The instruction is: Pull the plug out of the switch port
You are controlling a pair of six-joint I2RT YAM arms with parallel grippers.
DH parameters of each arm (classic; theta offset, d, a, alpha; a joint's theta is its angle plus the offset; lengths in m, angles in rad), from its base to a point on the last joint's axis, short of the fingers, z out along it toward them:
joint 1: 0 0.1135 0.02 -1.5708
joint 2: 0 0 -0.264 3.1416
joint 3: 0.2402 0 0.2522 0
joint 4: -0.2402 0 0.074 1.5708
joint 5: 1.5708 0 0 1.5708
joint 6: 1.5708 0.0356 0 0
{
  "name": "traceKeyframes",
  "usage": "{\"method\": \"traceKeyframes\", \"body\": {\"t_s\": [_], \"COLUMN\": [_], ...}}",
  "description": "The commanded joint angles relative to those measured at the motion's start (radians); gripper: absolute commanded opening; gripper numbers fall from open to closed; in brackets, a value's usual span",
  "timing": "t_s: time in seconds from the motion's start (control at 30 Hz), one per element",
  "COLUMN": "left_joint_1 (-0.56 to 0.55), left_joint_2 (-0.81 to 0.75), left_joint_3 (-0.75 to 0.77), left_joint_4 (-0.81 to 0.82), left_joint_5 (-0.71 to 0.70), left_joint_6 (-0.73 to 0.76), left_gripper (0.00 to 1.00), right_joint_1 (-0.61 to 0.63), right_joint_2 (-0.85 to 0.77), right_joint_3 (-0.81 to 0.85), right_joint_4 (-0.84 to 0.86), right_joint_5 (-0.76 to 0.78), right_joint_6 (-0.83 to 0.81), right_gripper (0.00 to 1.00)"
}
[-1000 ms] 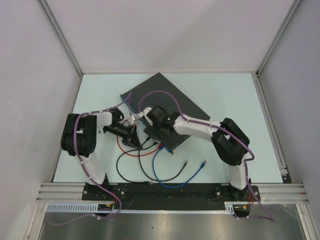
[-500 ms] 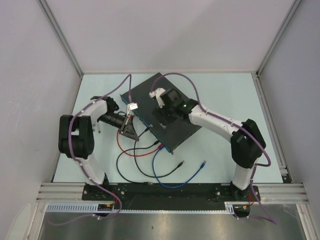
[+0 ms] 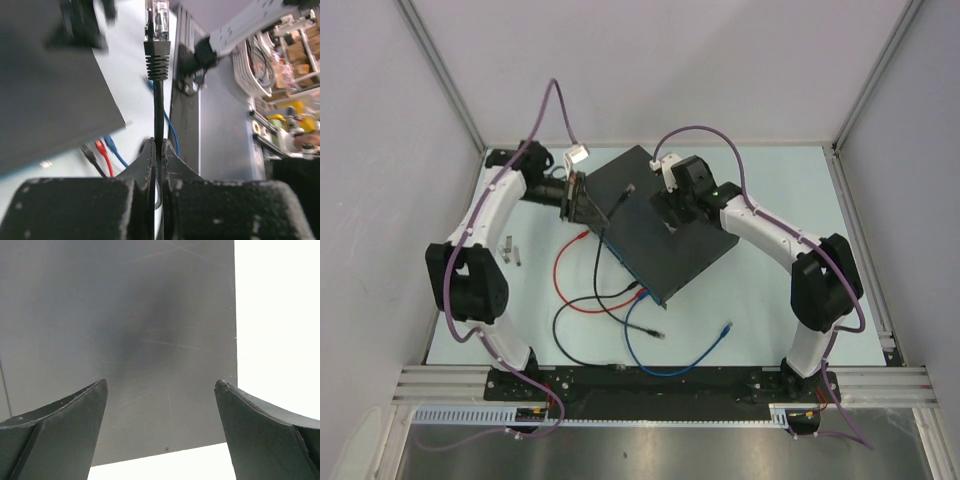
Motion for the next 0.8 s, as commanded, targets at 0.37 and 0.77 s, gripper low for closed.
{"method": "traceKeyframes", "body": {"t_s": [0.37, 0.77], "left_joint_1": [0.046, 0.027], "left_joint_2": [-0.163, -0.396], "left_joint_3": [0.279, -0.106], "left_joint_4": [0.057, -0.112], "left_joint_5": [-0.376, -0.791], "left_joint_6": [-0.201, 0.054], "left_gripper": [0.00, 0.00], "right_joint_1": [-0.003, 0.002], "right_joint_2": [-0.108, -0.094], "right_joint_3": [-0.086, -0.087], "right_joint_4": [0.079, 0.086], "right_joint_5": [0.029, 0.011], "right_joint_6": [-0.079, -0.076], "right_gripper": [0.94, 0.95]}}
